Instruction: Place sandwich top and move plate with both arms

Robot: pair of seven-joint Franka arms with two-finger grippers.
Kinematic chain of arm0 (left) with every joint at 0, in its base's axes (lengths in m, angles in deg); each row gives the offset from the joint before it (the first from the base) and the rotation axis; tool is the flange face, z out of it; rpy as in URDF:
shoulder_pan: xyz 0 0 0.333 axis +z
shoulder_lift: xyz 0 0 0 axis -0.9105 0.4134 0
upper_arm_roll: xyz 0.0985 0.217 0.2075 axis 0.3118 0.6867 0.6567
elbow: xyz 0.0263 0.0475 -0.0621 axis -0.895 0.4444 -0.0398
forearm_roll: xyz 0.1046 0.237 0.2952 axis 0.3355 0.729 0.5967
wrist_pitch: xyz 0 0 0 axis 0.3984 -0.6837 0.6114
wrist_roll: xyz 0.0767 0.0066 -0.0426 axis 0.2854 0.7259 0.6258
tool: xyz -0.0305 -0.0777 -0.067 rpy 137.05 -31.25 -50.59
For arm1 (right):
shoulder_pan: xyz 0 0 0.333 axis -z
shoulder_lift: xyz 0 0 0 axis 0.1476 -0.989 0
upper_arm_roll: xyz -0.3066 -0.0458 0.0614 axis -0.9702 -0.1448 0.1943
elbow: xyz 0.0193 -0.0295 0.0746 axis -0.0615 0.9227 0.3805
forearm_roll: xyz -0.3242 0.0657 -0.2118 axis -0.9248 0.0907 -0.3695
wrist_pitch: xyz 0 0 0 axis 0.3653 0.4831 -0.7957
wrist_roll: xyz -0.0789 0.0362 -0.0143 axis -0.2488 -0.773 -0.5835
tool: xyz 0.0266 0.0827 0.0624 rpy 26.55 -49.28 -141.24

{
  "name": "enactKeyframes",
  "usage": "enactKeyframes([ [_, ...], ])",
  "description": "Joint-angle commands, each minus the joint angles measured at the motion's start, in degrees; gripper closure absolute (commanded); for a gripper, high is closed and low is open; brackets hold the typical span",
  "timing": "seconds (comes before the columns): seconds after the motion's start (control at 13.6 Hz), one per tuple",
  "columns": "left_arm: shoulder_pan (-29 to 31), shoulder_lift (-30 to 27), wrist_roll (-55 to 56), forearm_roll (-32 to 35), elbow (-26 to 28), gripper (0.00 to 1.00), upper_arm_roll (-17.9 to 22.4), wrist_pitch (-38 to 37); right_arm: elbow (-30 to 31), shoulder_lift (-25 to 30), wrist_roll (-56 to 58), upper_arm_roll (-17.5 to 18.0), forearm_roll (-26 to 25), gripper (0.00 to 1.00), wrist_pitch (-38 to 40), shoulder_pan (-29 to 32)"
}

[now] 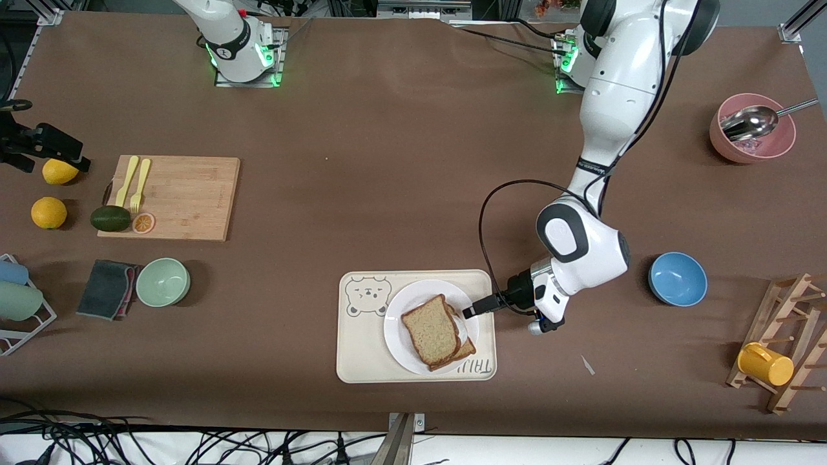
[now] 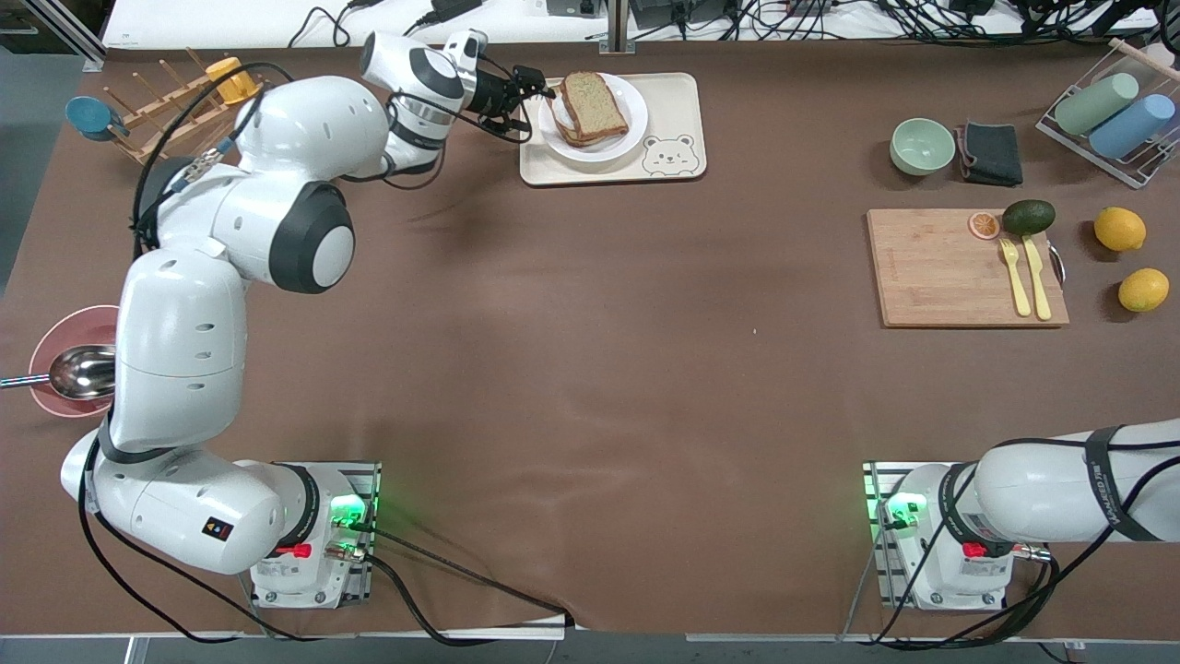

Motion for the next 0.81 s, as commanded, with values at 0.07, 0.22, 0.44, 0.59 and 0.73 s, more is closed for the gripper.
enactKeyframes([
  [0.07,2.9,-5.6,3.6,10.8,3.6,0.00,0.1,-6.1,0.8,1.1,-0.3,0.2,-0.3,0.00,0.3,0.4],
  [0.22,5.1,-6.7,4.0,15.6,3.6,0.00,0.2,-9.8,0.8,1.1,-0.3,0.2,-0.3,0.00,0.3,0.4],
  [0.44,8.7,-8.9,5.5,27.6,3.6,0.00,0.2,-13.7,0.8,1.1,-0.3,0.2,-0.3,0.00,0.3,0.4],
  [0.59,9.7,-10.9,7.7,36.8,3.7,0.00,0.3,-16.1,0.8,1.1,-0.3,0.2,-0.3,0.00,0.3,0.4],
  [0.73,11.3,-13.7,8.4,47.6,3.6,0.00,0.6,-20.7,0.8,1.1,-0.3,0.2,-0.3,0.00,0.3,0.4],
])
